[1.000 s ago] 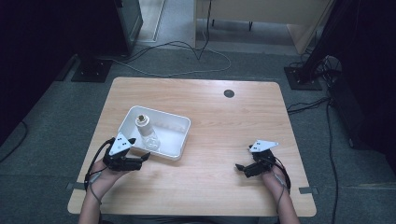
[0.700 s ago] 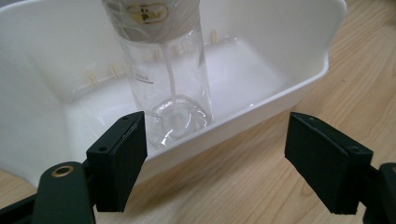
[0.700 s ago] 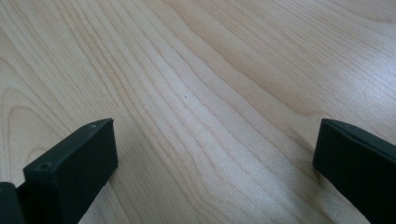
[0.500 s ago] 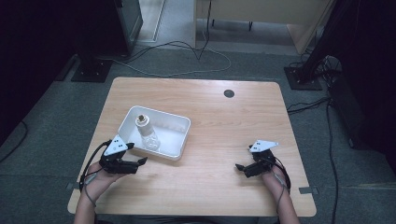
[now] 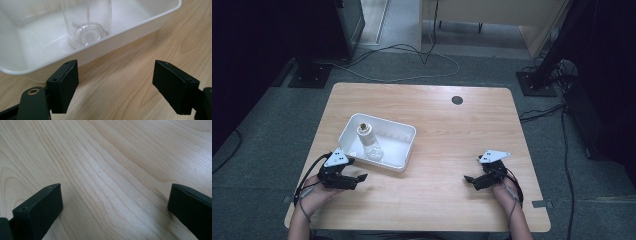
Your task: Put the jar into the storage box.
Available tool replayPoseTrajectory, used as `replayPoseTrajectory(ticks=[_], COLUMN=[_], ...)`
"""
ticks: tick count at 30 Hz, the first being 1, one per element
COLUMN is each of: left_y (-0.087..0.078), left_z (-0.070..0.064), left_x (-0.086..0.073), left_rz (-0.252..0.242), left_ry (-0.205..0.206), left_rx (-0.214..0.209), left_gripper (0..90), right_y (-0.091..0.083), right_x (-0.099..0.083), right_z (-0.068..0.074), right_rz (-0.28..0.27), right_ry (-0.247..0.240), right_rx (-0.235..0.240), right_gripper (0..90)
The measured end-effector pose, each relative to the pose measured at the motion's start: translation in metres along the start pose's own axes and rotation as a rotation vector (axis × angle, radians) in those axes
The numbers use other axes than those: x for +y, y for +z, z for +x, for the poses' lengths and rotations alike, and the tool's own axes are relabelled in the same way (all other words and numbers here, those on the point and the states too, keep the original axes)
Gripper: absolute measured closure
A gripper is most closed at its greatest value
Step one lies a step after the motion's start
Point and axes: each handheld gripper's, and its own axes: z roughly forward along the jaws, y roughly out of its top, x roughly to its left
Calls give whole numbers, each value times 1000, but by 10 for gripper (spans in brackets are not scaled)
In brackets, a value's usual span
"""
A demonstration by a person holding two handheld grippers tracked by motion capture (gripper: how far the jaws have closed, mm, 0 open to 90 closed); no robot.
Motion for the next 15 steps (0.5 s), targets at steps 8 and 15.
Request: replayPoseTrajectory(ticks=[8,15], left_y=[7,9], left_z=[4,10], left_x=[-6,-12], left_rz=[35,35], left_ry=[-21,-36], left_rx=[-4,4], left_gripper=[210,211], right_y=[0,0], right_x=[0,0], right_z=[0,0], right_rz=[0,0], right_ry=[0,0], right_rx=[0,0], right_gripper=[0,0])
